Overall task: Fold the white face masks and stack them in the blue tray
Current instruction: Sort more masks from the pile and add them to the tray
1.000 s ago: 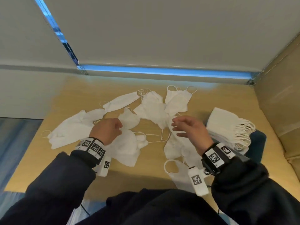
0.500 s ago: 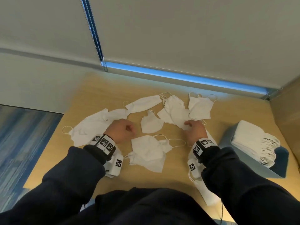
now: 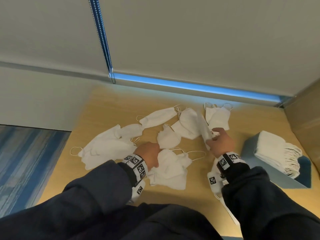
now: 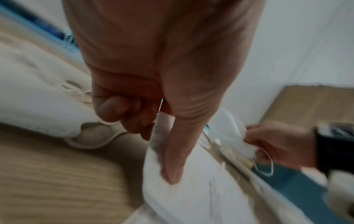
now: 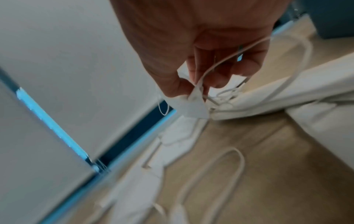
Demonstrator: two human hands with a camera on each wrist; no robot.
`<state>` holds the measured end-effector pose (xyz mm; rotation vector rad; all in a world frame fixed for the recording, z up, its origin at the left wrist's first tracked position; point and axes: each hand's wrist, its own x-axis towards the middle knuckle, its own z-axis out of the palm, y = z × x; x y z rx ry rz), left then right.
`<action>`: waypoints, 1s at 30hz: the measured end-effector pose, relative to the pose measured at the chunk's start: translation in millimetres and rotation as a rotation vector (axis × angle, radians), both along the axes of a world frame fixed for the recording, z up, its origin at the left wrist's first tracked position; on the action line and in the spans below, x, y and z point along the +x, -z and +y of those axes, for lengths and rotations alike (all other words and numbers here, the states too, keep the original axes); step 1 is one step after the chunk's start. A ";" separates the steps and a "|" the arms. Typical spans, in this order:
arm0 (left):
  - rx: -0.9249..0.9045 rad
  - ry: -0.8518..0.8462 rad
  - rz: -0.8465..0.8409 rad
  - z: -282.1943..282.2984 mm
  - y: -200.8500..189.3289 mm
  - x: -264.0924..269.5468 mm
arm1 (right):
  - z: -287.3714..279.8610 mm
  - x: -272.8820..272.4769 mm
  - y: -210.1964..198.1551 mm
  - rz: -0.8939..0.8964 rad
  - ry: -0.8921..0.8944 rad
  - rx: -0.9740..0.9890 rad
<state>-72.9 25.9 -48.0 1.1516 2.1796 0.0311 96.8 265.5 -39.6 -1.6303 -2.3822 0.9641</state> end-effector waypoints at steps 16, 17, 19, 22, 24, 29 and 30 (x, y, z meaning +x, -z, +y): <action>0.846 -1.004 -0.749 -83.7 -48.5 -66.0 | -25.6 13.1 -48.9 -0.421 -0.547 -0.313; 0.857 -1.038 -0.756 -87.8 -46.5 -66.6 | -23.0 4.6 -52.0 -0.447 -0.553 -0.248; 0.870 -1.124 -0.777 -93.7 -41.5 -66.5 | -17.5 -18.3 -57.9 -0.386 -0.523 -0.112; 0.893 -1.303 -0.898 -98.3 -35.9 -65.1 | -3.0 -61.4 -50.2 -0.190 -0.398 -0.001; 0.904 -1.404 -1.006 -98.6 -34.3 -63.8 | 11.5 -87.9 -36.0 -0.196 -0.299 0.028; 0.861 -1.334 -1.082 -97.8 -38.1 -53.6 | 23.6 -119.6 -0.4 -0.417 -0.195 -0.001; 0.865 -1.315 -1.059 -98.6 -37.5 -52.2 | 22.8 -120.8 6.5 -0.421 -0.178 0.019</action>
